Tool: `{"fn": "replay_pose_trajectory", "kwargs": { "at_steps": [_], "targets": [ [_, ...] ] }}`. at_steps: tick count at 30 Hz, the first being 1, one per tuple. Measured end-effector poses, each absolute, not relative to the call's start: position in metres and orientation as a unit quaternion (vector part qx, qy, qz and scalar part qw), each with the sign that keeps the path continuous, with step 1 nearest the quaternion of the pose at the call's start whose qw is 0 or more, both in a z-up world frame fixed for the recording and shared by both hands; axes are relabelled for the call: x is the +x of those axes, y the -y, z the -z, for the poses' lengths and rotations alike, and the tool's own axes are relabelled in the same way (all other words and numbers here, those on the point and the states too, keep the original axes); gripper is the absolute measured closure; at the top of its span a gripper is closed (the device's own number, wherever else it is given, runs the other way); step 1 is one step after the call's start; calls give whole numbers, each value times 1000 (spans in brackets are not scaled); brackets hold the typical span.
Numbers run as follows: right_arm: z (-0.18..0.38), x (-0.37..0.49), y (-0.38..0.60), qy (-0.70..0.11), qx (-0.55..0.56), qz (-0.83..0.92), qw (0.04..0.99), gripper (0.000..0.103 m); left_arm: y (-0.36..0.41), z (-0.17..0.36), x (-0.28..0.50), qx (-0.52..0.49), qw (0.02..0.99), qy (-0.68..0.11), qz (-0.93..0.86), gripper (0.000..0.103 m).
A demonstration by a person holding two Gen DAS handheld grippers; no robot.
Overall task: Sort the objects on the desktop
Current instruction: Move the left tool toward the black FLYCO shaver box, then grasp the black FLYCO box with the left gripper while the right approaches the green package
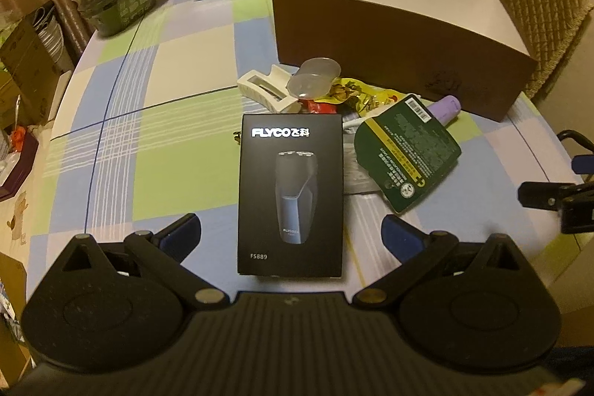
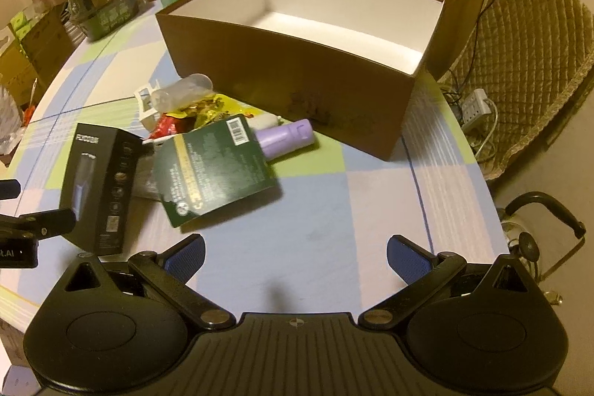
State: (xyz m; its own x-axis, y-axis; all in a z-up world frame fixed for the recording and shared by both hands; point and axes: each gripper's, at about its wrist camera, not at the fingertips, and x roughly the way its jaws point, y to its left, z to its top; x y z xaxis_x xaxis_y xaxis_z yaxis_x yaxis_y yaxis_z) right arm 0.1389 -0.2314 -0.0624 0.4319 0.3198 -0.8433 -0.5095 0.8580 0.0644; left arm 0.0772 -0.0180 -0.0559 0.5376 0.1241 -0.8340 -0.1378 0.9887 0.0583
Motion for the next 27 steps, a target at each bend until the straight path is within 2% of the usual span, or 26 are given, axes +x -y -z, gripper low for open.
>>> {"fn": "replay_pose_trajectory", "kwargs": {
  "at_steps": [12,23,25,27],
  "targets": [
    [70,161,244,-482,-96,-259,832,2,21,69,88,15,876,-477,-78,1],
    [73,158,242,-504,-52,-200,839,2,4,93,120,37,863,-504,-32,1],
    [72,156,241,-507,-44,-185,840,2,2,96,128,36,862,-506,-20,2],
    [73,154,240,-512,-34,-171,841,2,3,100,133,41,861,-507,-10,10]
  ]
}}
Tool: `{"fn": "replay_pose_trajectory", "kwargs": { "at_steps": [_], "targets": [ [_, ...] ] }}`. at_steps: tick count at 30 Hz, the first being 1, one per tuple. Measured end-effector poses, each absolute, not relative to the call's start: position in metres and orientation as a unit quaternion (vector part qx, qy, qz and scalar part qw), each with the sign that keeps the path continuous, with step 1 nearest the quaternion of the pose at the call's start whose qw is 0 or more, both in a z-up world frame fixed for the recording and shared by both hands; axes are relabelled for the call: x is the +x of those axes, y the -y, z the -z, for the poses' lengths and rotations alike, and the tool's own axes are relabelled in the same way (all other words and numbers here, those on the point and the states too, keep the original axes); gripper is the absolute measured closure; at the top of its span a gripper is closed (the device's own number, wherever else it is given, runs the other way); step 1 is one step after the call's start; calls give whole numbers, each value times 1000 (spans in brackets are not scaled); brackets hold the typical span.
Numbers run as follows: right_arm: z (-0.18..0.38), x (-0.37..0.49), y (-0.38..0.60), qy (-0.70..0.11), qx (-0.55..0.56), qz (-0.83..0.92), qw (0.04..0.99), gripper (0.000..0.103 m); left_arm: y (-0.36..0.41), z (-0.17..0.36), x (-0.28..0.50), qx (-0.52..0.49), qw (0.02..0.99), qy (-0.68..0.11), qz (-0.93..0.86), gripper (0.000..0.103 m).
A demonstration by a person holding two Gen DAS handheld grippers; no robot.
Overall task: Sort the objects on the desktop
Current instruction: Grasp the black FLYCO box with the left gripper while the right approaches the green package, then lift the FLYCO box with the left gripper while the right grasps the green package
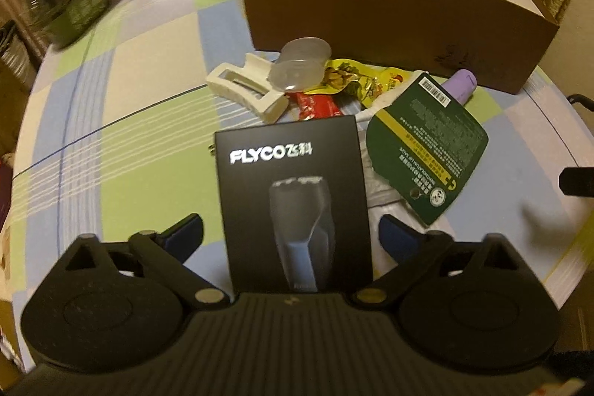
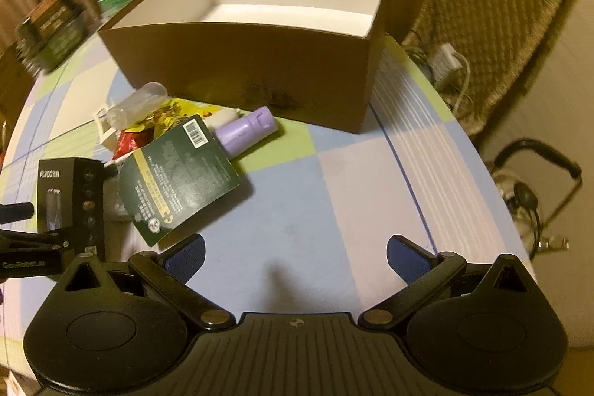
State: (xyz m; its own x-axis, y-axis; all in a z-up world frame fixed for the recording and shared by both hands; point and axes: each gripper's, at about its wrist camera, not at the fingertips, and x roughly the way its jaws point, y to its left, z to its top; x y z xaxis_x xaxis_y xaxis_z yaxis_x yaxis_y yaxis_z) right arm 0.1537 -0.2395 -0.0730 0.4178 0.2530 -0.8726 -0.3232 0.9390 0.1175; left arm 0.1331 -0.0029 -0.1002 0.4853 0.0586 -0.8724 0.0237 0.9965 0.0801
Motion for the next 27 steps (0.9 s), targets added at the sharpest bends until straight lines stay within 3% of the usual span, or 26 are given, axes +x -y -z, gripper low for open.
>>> {"fn": "replay_pose_trajectory", "kwargs": {
  "at_steps": [3,13,27],
  "targets": [
    [73,149,238,-517,-20,-155,842,2,0,106,138,44,858,-511,7,22],
    [75,140,214,-524,18,-126,842,2,-31,95,128,46,864,-498,55,24],
    [95,161,158,-555,128,-74,819,2,-150,87,146,28,870,-492,-19,24]
  ]
}}
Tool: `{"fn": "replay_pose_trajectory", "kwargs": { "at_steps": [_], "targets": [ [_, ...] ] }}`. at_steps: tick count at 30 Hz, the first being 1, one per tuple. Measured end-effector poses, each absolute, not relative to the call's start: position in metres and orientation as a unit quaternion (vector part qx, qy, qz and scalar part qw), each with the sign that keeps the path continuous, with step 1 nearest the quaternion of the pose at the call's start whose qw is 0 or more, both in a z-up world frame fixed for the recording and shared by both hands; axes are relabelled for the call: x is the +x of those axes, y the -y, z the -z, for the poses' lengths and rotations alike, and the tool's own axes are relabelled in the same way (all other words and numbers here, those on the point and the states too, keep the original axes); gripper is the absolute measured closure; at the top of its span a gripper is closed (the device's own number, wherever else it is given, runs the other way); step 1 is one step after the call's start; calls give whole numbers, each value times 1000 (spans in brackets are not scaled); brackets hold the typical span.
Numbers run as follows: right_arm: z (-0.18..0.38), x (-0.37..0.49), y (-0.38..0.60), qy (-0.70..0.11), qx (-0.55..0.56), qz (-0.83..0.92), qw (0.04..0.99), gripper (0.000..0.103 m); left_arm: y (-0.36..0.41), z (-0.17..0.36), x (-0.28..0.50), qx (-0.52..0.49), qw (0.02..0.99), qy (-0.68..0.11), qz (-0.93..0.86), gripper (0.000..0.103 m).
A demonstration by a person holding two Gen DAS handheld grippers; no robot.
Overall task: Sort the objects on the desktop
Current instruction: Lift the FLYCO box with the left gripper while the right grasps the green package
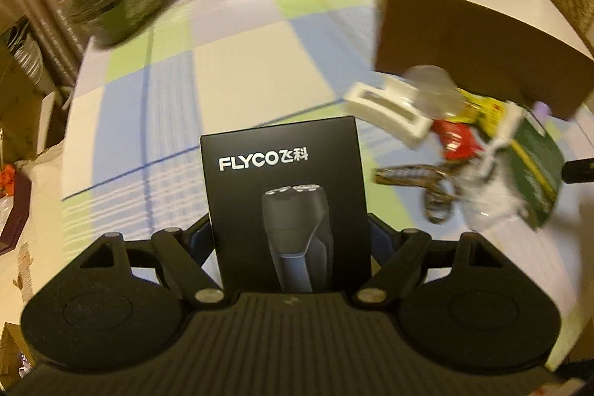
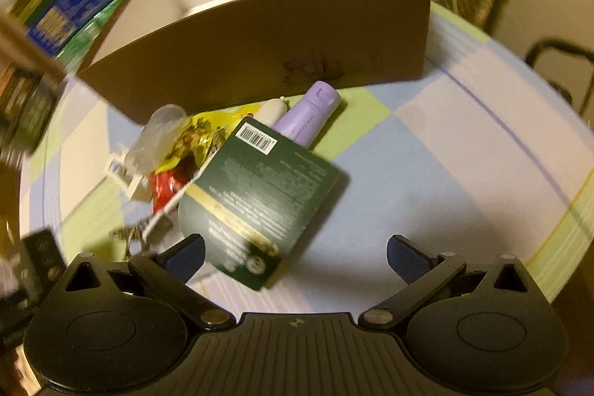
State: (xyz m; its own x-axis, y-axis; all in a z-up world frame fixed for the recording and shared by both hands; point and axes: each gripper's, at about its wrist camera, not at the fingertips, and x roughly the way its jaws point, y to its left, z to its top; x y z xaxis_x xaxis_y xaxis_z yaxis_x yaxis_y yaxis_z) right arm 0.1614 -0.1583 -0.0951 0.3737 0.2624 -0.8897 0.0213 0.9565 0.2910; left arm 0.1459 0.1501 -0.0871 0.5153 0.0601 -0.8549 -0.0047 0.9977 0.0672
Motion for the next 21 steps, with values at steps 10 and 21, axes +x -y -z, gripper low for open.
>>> {"fn": "replay_pose_trajectory", "kwargs": {
  "at_steps": [10,21],
  "targets": [
    [111,181,143,-564,230,12,793,2,-182,93,177,35,867,-496,-11,24],
    [124,203,131,-564,237,64,788,2,-180,102,219,44,865,-499,19,24]
  ]
}}
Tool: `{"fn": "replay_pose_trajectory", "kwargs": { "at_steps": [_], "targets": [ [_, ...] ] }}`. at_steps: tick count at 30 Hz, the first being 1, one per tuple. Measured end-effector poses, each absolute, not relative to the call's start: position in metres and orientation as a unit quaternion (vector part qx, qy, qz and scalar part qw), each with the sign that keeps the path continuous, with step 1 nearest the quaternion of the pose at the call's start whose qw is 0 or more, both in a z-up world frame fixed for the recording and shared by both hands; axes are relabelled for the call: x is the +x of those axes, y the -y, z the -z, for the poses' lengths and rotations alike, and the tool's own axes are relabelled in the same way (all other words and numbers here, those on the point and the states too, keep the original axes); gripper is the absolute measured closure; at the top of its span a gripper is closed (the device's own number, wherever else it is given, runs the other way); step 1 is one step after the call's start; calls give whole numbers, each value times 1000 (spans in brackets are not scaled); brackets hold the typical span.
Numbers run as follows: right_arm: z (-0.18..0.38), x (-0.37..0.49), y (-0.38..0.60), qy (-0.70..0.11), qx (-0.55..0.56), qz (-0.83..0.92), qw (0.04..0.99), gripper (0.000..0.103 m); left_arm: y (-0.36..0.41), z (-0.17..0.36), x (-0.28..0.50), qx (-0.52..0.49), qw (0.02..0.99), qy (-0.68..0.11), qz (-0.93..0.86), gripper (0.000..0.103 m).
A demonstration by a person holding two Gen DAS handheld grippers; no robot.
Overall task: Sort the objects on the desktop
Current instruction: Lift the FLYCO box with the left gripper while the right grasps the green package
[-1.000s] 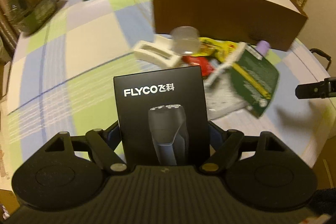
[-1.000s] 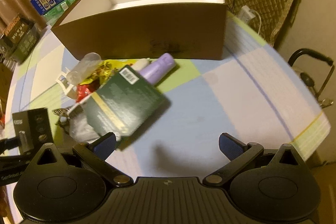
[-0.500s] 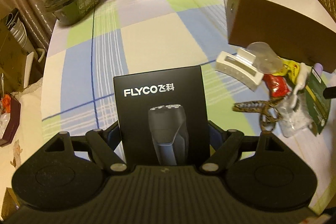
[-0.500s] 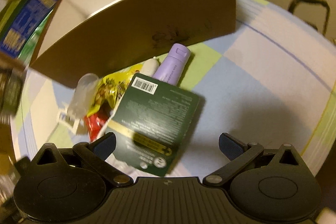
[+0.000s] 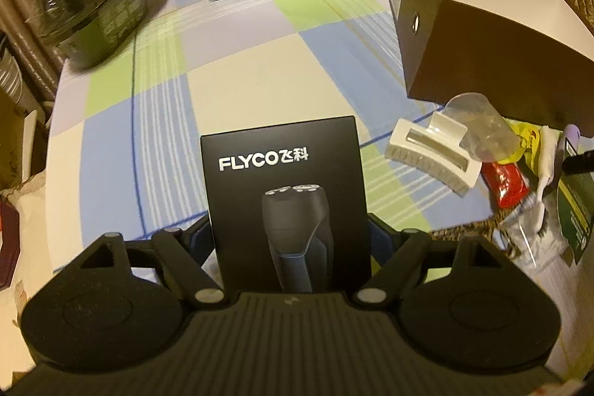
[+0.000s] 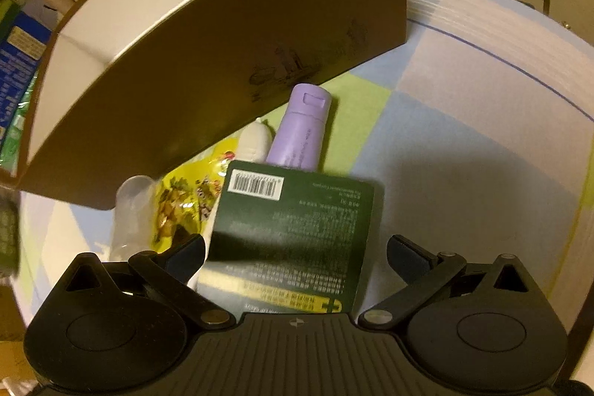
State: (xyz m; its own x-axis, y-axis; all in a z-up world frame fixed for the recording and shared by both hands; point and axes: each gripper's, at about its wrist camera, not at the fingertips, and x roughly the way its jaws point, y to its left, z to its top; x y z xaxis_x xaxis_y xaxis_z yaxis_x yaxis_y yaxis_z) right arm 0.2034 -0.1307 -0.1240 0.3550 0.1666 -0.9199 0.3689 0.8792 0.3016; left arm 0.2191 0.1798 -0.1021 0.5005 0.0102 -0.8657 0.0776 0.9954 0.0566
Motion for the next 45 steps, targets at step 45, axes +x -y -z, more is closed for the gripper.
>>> {"fn": "replay_pose_trajectory", "kwargs": {
  "at_steps": [45],
  "targets": [
    [104,186,128,-541,63,-41,837,8,-150,105,217,46,860,-505,55,24]
  ]
}}
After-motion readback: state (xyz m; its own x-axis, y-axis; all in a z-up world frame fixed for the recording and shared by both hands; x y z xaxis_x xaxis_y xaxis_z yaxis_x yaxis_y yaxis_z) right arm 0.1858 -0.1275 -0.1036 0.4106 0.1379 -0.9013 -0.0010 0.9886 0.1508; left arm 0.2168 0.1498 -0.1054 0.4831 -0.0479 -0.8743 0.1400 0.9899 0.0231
